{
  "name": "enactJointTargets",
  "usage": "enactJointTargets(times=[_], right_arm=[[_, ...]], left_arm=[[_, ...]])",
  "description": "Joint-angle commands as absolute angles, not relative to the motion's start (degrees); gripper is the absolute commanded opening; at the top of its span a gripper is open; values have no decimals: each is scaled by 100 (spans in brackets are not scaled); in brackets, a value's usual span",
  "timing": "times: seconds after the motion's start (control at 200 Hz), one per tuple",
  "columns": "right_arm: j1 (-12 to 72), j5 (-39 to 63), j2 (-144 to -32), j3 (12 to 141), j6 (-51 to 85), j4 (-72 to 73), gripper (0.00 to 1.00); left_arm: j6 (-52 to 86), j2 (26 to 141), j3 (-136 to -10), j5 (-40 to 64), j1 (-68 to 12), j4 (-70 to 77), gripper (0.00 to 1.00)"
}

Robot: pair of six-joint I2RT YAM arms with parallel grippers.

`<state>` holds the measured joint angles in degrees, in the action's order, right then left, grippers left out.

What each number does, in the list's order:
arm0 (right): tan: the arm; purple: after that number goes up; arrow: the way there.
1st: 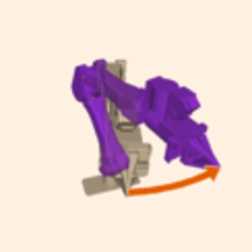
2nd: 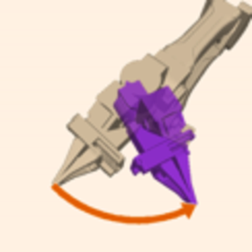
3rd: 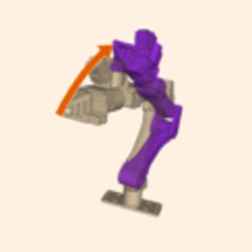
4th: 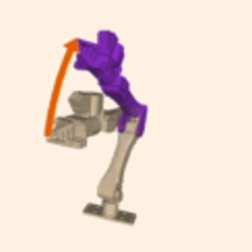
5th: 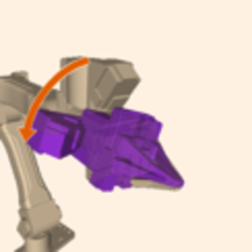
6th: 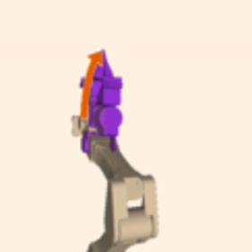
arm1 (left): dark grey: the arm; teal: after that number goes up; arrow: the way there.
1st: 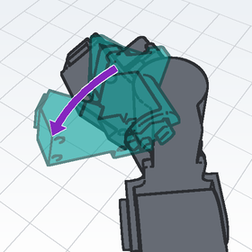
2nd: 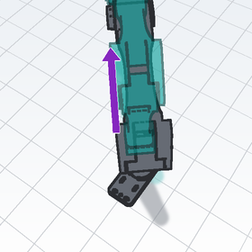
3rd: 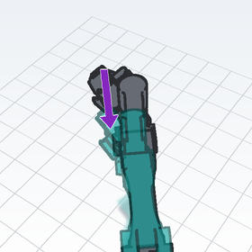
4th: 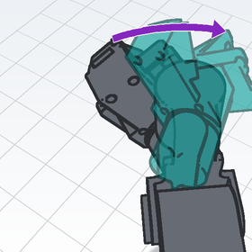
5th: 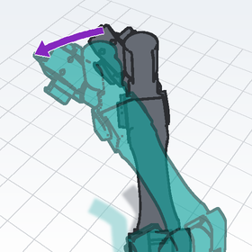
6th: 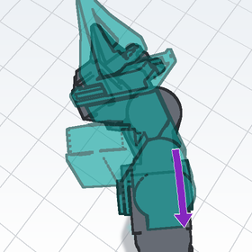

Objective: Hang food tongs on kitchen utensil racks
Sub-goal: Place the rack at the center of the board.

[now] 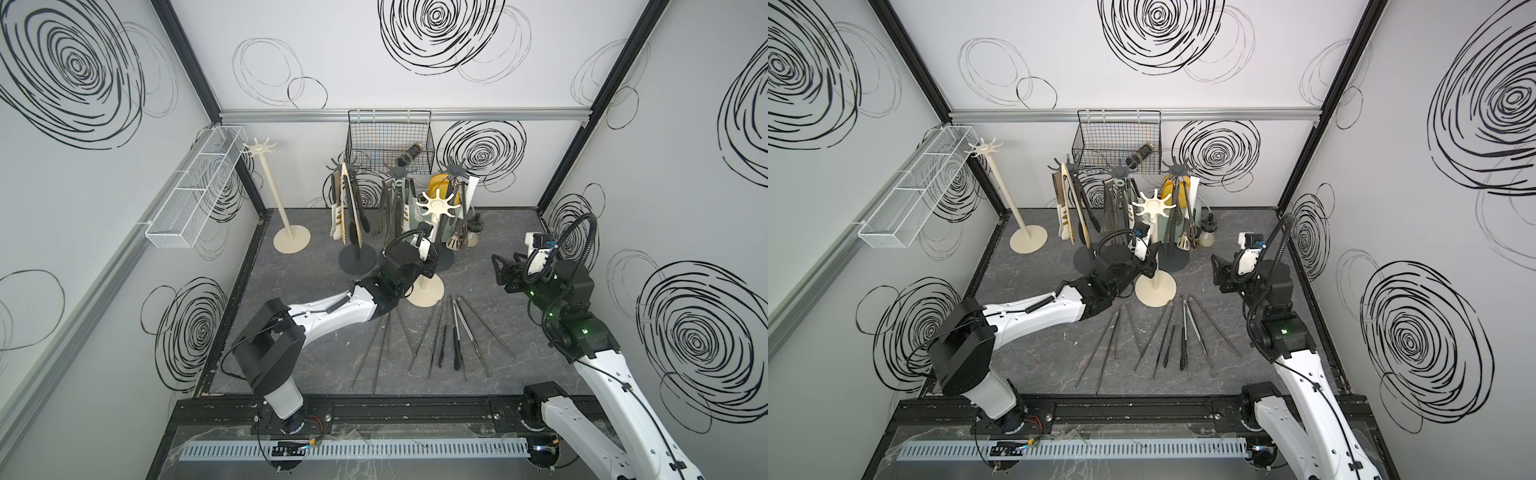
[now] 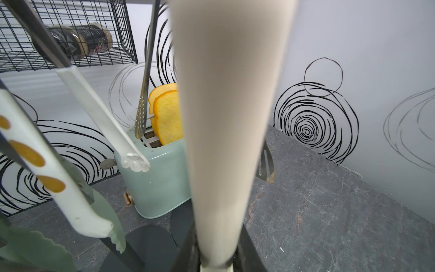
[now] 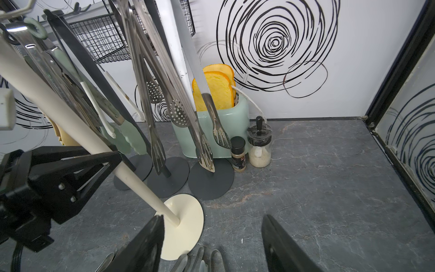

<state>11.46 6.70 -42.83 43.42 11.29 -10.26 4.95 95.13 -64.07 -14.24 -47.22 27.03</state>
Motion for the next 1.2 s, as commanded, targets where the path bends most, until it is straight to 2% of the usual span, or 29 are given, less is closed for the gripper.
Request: enactJointTargets(times=[0.0, 0.2, 0.36, 0.45, 0.54, 0.72, 1.196], right_arm=[[1121, 712, -4203, 4280, 1087, -943, 68], [1124, 646, -4146, 4248, 1077, -963, 70], [1125, 594, -4165, 4245, 1119, -989, 71], [1125, 444, -4263, 4286, 1237, -1101, 71], [1121, 368, -4458, 4391, 1360, -1312, 71], [1116, 243, -5023, 4629, 1570, -2134, 71], [1107, 706, -6731, 4730, 1753, -3366, 67]], left_arm=[[676, 9371, -6382, -1401, -4824, 3030, 0], [677, 9661, -6461, -1480, -4808, 2931, 0], [673, 9705, -6482, -1623, -4818, 2801, 34], [659, 9647, -6495, -1691, -4819, 2685, 44], [616, 9527, -6479, -1743, -4830, 2567, 49], [529, 9211, -6408, -1736, -4877, 2215, 57], [928, 7860, -5828, -1353, -4931, 1232, 60]])
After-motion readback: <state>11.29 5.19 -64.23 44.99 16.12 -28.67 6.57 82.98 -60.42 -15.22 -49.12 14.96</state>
